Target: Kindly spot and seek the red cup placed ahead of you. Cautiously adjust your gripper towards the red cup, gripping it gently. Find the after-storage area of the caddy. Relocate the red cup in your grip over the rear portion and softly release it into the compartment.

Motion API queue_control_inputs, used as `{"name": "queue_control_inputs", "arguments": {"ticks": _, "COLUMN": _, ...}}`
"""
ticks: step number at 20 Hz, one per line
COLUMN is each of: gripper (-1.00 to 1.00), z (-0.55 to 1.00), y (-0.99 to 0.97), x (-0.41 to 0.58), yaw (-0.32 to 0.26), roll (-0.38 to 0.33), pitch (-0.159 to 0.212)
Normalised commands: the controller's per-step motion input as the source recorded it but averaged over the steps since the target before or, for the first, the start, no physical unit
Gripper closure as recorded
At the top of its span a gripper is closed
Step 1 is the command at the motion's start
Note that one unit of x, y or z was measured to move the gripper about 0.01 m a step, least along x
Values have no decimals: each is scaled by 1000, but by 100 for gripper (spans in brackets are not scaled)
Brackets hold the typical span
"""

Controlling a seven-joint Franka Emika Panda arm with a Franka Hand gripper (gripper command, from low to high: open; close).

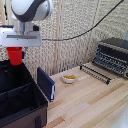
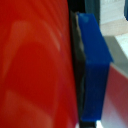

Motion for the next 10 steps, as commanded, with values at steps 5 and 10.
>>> {"name": "queue_control_inputs", "arguments": {"ticks": 5, "gripper": -100, "z": -4, "y": 259, "x": 320, "yaw": 97, "roll": -263, "pitch": -32}}
{"name": "queue_control_inputs", "arguments": {"ticks": 10, "gripper": -100, "z": 154, "y": 170, "x": 252, "yaw": 114, "roll": -80, "pitch": -10}}
